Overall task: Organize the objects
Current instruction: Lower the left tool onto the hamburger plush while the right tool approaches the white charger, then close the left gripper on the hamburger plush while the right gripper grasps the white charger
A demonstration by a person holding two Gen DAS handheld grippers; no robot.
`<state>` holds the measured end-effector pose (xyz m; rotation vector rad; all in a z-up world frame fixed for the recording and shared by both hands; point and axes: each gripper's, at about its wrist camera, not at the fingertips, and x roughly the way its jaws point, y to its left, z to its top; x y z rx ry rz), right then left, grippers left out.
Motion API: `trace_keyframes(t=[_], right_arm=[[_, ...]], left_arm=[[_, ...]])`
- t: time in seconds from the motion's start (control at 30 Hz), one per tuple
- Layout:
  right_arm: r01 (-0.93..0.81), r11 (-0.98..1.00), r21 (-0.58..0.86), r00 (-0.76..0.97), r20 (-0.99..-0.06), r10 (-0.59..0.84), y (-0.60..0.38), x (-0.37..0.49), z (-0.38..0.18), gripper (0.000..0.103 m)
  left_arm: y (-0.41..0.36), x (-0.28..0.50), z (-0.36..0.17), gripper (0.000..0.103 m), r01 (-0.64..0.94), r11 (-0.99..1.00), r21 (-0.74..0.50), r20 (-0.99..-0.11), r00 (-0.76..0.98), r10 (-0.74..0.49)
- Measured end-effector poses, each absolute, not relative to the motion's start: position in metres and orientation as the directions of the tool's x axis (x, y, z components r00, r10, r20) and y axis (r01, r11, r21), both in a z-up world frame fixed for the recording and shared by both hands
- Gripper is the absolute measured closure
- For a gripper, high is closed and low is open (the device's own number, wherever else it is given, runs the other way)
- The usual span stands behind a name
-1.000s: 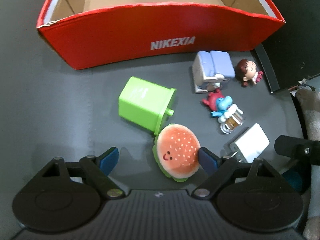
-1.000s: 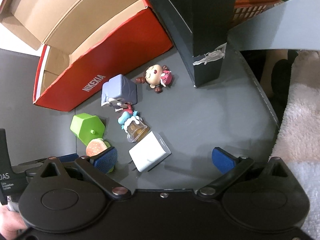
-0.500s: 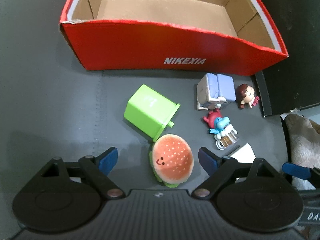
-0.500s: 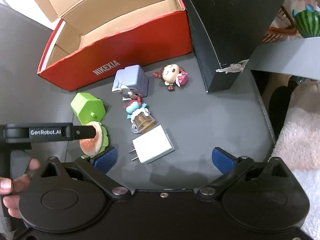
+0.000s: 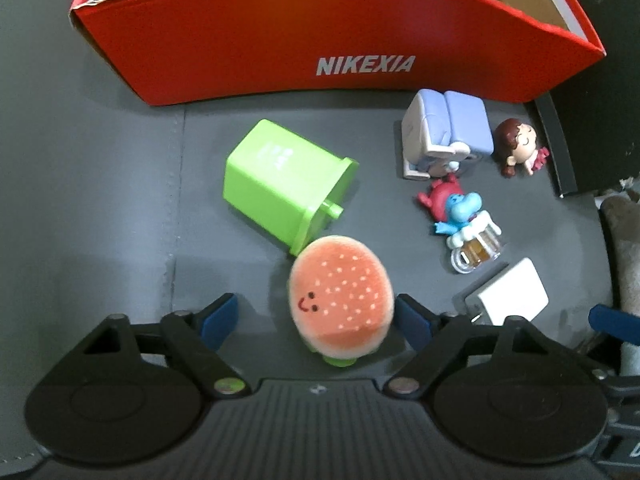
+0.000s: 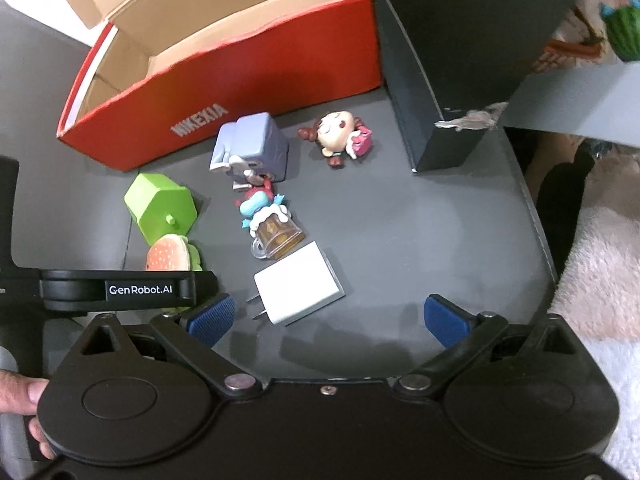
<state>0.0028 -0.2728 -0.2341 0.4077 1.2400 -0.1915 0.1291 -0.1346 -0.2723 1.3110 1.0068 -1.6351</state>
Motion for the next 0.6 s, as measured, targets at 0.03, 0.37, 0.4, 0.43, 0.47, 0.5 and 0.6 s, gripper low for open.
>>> trace_keyframes(t=[0.03,0.37,0.4,0.43,0.47,0.5,0.6], right_arm=[[0.347,0.920,0.184,0.316,-0.946,0.070,-0.270,0.004,-0.235,0.001],[0.281,0.958,0.056,0.272,-0.962,-0.024,-0.254,0.010,-0.246,0.004],[0.277,0.960,0.049,0.267,-0.963,-0.028,-0.253,0.011,-0.247,0.008],[0.274,0.961,0.042,0.259,-0.965,-0.032,-0.253,0.011,-0.249,0.009],[0.271,0.962,0.032,0.250,-0.968,-0.038,-0.252,0.012,-0.251,0.010],[0.268,0.963,0.024,0.244,-0.969,-0.044,-0.251,0.013,-0.252,0.010],[0.260,0.966,-0.008,0.236,-0.969,-0.072,-0.249,0.012,-0.254,0.010]], left_arm=[[-0.135,0.130,-0.271,0.027,0.915,-0.392,-0.099,-0.984,-0.149,-0.100],[-0.142,0.150,-0.253,0.058,0.875,-0.460,-0.150,-0.970,-0.221,-0.102],[-0.142,0.151,-0.251,0.058,0.861,-0.484,-0.155,-0.968,-0.231,-0.100],[-0.142,0.152,-0.249,0.058,0.845,-0.510,-0.159,-0.966,-0.240,-0.097],[-0.142,0.154,-0.247,0.058,0.844,-0.511,-0.163,-0.964,-0.246,-0.099],[-0.143,0.155,-0.245,0.058,0.843,-0.511,-0.169,-0.962,-0.254,-0.100],[-0.145,0.160,-0.240,0.058,0.790,-0.585,-0.185,-0.956,-0.281,-0.078]])
